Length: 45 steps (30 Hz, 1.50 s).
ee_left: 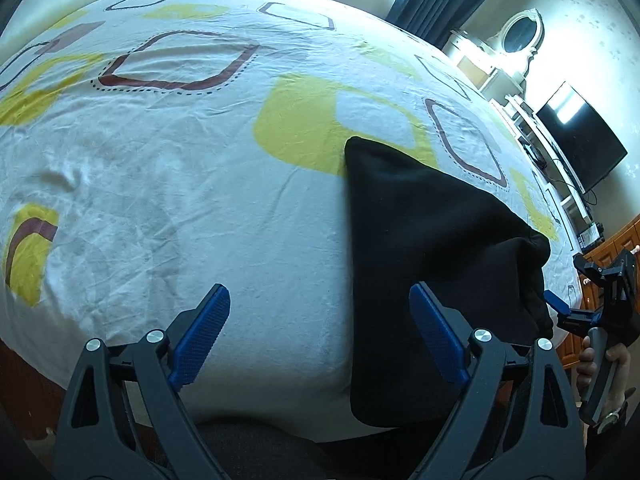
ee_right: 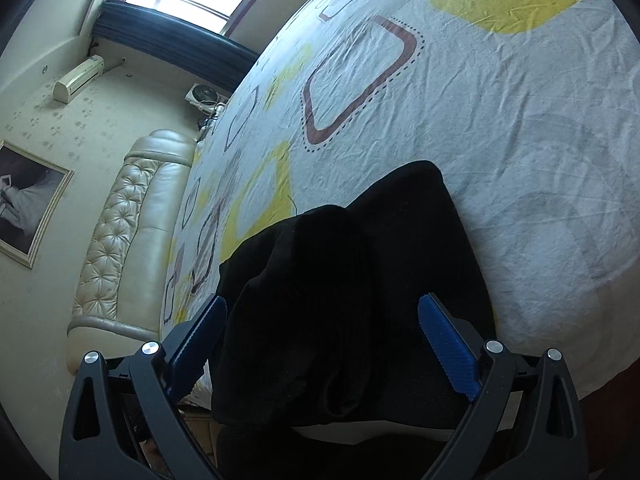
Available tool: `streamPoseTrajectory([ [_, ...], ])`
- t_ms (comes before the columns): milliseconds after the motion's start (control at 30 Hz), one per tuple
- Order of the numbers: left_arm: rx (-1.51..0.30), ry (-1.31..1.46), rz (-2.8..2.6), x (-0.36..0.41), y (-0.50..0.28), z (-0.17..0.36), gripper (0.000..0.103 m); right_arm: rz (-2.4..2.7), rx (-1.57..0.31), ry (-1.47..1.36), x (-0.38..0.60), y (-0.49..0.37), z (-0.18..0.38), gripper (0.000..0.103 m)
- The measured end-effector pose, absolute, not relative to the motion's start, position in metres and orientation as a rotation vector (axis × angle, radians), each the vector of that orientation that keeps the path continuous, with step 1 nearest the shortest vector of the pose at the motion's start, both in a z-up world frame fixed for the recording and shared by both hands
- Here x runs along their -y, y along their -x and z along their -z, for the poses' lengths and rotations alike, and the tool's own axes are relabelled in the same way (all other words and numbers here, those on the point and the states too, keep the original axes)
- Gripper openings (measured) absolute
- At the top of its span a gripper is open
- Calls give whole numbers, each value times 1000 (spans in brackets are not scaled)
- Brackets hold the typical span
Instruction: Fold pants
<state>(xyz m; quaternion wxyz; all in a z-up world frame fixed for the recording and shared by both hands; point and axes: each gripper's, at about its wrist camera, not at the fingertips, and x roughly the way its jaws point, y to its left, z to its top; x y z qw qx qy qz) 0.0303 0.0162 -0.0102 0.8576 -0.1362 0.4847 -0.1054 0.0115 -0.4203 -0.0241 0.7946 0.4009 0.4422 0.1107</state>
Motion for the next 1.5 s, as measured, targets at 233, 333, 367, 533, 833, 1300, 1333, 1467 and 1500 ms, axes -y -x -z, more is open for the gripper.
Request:
streamPoseTrajectory([
  [233,-1035,244,264,1,-26,19,91,-406,-1108,-778,382,-20,41,96],
  [333,-1046,225,279,7,-25,23,91,-427,-1132,-694,372,-21,47,96],
  [367,-1046,222,282,8,-25,23,91,-438,-1125,-687,372,-20,49,96],
  [533,-1048,220,278,9,-24,25,91,-443,-1081,-753,378,-18,52,98],
  [833,-1043,204,275,7,-25,25,91,-438,-1143,-647,354,-26,51,51],
  [1300,-1041,189,274,9,-25,25,91,-463,-1064,-750,370,-19,38,15],
  [1333,-1041,189,275,9,-25,25,91,-466,-1053,-749,372,-18,33,15],
  [1467,-1035,185,277,9,-25,24,91,-492,-1022,-751,380,-16,20,14],
  [1500,-1034,185,278,9,-25,23,91,-493,-1017,-751,384,-15,18,14],
])
